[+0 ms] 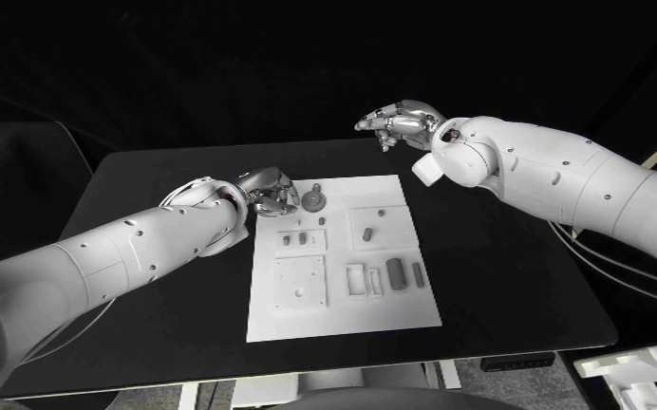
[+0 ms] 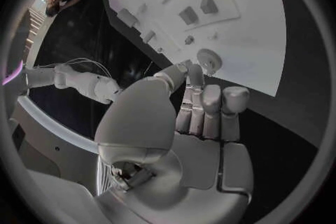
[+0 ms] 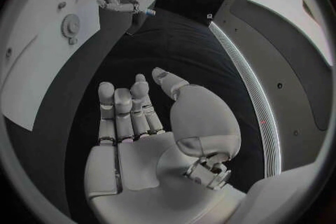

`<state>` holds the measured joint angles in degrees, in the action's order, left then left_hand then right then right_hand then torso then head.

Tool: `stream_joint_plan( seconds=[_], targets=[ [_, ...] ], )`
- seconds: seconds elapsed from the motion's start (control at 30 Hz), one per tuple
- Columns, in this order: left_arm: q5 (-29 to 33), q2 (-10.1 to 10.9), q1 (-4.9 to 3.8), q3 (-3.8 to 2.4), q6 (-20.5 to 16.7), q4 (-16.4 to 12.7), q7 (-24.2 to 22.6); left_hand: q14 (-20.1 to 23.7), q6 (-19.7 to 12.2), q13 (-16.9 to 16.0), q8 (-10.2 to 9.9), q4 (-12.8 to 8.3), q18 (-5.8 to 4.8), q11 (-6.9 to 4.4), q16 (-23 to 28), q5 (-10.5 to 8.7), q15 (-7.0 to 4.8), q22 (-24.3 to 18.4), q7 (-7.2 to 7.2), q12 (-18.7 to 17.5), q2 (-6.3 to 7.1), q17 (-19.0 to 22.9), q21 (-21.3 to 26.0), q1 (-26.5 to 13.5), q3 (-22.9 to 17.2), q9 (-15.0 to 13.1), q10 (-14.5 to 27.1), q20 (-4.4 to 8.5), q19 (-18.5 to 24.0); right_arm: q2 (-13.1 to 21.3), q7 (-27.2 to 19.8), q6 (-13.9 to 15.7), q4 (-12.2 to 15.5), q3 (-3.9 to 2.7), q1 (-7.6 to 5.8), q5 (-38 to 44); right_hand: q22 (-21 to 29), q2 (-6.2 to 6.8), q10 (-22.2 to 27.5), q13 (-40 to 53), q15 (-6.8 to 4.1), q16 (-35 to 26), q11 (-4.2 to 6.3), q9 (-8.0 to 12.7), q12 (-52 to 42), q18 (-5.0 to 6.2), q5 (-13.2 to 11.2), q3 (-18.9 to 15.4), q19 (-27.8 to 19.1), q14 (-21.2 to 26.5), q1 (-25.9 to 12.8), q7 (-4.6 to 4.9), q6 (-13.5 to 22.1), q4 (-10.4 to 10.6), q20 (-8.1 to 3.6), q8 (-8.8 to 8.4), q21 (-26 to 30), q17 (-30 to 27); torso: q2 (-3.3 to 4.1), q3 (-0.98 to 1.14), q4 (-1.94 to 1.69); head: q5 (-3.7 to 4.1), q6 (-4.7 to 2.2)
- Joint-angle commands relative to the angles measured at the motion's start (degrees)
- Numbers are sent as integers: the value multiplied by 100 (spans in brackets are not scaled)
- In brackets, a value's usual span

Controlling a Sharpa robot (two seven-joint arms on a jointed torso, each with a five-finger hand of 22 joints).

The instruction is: Assemble the parts on the task board

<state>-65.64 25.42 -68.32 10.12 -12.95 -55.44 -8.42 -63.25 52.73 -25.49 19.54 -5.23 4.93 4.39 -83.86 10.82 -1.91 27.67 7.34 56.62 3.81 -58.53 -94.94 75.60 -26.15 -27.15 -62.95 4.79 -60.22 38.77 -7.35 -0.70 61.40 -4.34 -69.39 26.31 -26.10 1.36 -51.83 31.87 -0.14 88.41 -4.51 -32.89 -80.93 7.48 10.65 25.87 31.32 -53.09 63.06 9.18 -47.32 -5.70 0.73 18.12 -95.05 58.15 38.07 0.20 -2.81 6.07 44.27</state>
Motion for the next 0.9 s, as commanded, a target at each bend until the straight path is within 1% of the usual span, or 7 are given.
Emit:
stream_joint_plan(
  seconds=[0.03,0.07,0.1,0.2,0.33,0.63,0.9],
  targets=[
    [-425,-192,-34,-3,326,163,47,-542,5,-461,-25,-80,947,-284,-629,-30,-279,348,-60,820,307,-321,-931,-258,336,-20,-465,51,-497,-23,-56,-4,-15,-2,2,66,-1,9,33,9,-37,30,3,1,-33,17,-18,24,-30,1,-71,23,12,7,-6,36,-612,6,5,8,4,10,-14],
    [-453,-231,-41,-2,381,200,80,-568,-8,-492,-30,-94,960,-298,-667,-30,-293,378,-69,870,330,-342,-931,-270,383,-19,-483,51,-517,-32,-57,-6,-18,-2,2,66,-1,9,33,9,-37,30,3,1,-33,17,-18,24,-30,1,-71,23,12,7,-6,36,-612,6,6,8,4,11,-17],
    [-490,-273,-49,1,414,231,121,-1041,-92,-698,-58,-147,1007,-382,-1030,-39,-394,614,-101,1196,391,-717,-956,-316,729,-16,-554,67,-715,-41,-57,-6,-22,-2,2,66,-1,9,33,9,-37,30,3,1,-33,17,-18,24,-30,1,-71,23,12,7,-6,36,-612,6,8,9,5,8,-23],
    [-649,-427,-61,10,452,362,177,-2444,-170,-1085,-71,-172,1007,-496,-1733,-39,-493,940,-136,1817,433,-2146,-925,-201,1178,-16,-640,92,-946,-69,-55,-11,-30,-2,2,66,-1,10,33,9,-37,30,3,1,-34,17,-18,24,-30,1,-72,23,12,7,-6,36,-612,6,14,13,11,8,-27],
    [-767,-548,-72,17,429,487,144,-3248,-182,-1479,-52,-155,1007,-615,-2040,-33,-526,1131,-174,2451,387,-3129,-915,-12,1358,-28,-776,105,-1122,-84,-53,-7,-25,-2,2,66,-1,11,33,9,-37,31,3,1,-34,17,-18,24,-30,1,-73,23,12,7,-6,37,-612,6,9,15,11,11,-23],
    [-929,-744,-84,47,457,676,84,-3386,-294,-1602,-89,-53,1007,-658,-2066,-39,-539,1234,-199,2633,385,-3232,-918,-99,1460,-13,-820,109,-1270,-136,-49,2,-23,-2,2,67,-1,13,33,9,-37,31,3,1,-34,17,-18,24,-30,0,-75,23,12,8,-6,37,-613,6,13,17,16,60,-21],
    [-932,-873,-78,120,468,872,-58,-3336,-292,-1610,-57,-41,1007,-651,-2004,-17,-541,1288,-289,2588,165,-3124,-853,100,1251,-24,-693,115,-1302,-157,-43,25,32,-2,1,81,-1,13,33,9,-37,31,3,1,-35,17,-18,24,-30,0,-77,23,12,8,-6,38,-613,6,22,-5,14,110,8]
  ],
)
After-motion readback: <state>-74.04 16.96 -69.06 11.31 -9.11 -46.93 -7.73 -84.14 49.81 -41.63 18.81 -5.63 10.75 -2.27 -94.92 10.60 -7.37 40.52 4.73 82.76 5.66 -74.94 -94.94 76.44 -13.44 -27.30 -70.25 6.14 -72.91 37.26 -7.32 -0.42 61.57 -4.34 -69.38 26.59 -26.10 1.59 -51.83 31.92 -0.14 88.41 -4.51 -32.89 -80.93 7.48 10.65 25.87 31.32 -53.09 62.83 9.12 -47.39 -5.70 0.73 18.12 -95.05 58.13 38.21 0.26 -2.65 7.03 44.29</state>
